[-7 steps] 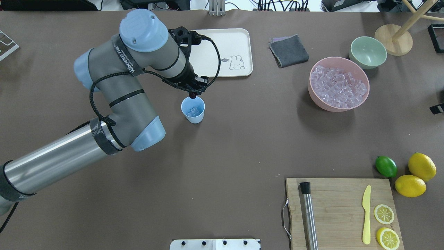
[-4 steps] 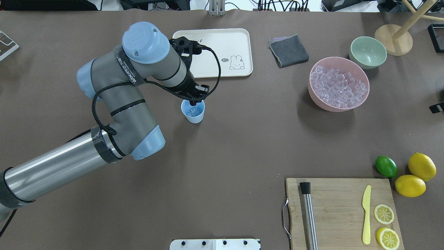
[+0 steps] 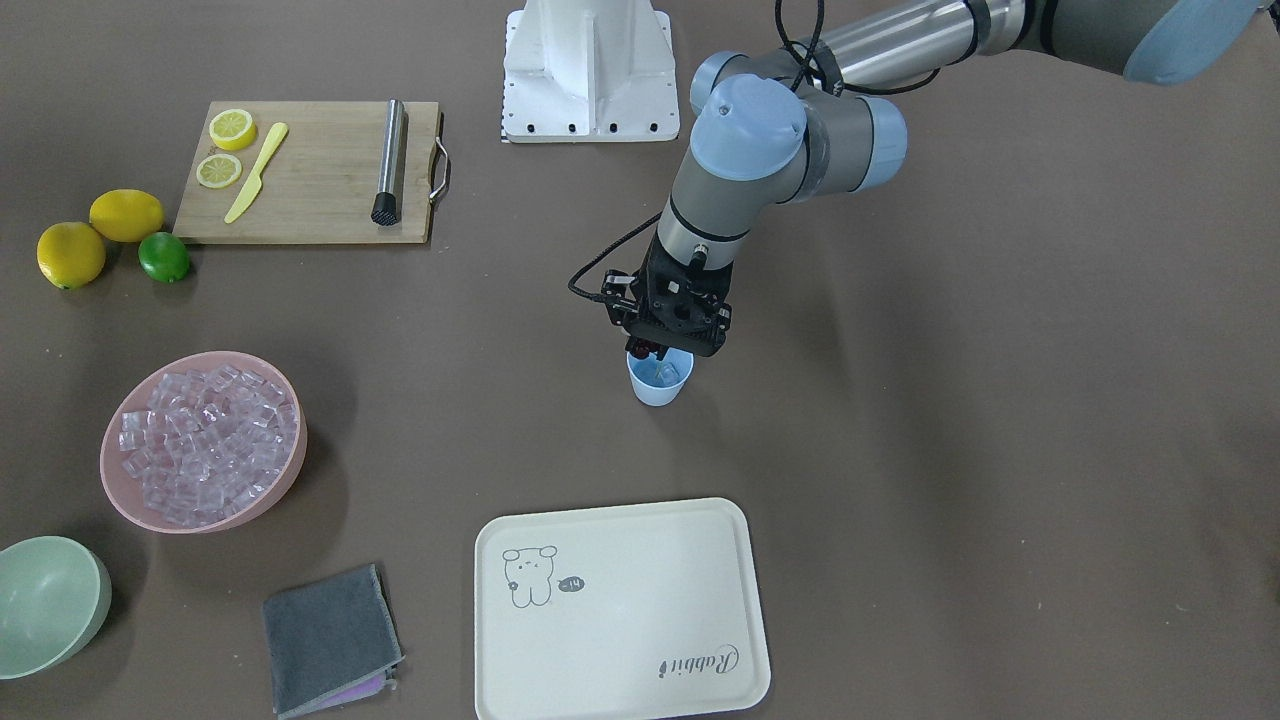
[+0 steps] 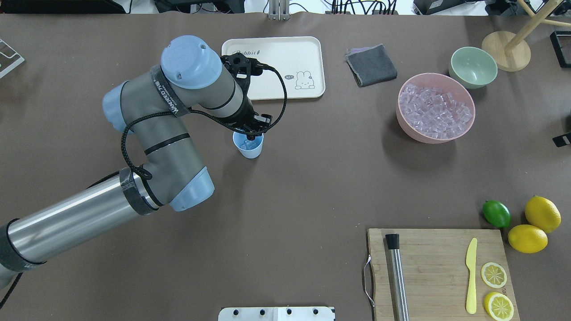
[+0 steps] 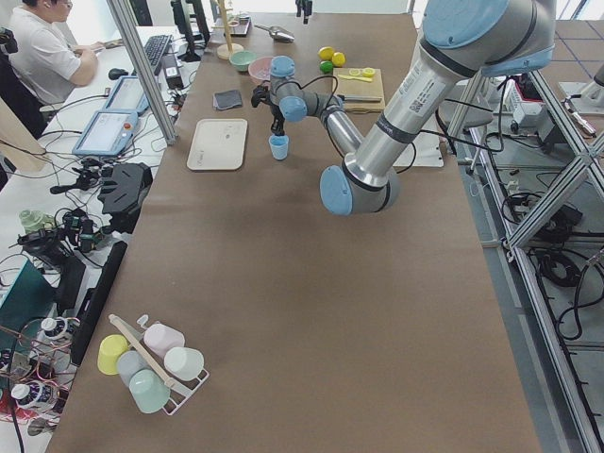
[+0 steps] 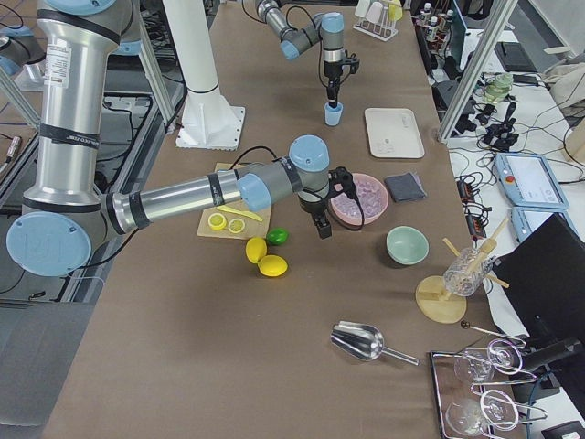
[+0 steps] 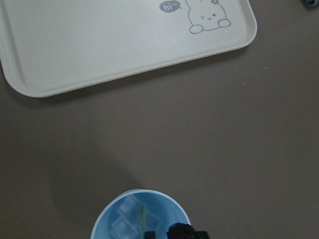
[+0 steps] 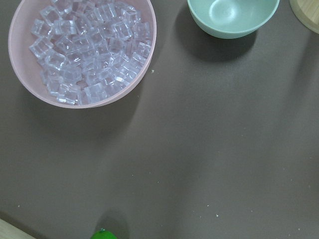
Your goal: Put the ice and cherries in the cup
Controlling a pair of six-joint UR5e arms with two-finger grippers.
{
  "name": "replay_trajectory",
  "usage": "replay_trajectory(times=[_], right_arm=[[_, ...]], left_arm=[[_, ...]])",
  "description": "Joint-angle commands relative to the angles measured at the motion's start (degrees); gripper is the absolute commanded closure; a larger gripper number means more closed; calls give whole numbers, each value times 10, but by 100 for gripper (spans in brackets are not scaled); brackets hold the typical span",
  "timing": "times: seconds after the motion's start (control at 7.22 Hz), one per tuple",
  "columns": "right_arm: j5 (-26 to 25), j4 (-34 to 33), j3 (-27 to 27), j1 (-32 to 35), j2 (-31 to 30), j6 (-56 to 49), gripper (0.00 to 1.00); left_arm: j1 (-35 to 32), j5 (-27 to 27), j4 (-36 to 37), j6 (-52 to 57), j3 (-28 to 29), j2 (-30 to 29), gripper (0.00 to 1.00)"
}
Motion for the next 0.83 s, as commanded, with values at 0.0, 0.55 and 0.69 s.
replay_trajectory(times=[0.0,0.55,0.69], right_arm=[[0,0,-1,0,-2,0,2],[0,0,-2,0,-2,0,2],[1,0,-5,0,-1,-1,2]], left_arm=[[-16,5,1,1,0,0,4],[-259,-165,6,140,-15,107,3],[-328,-191,30,241,-14,146,4]])
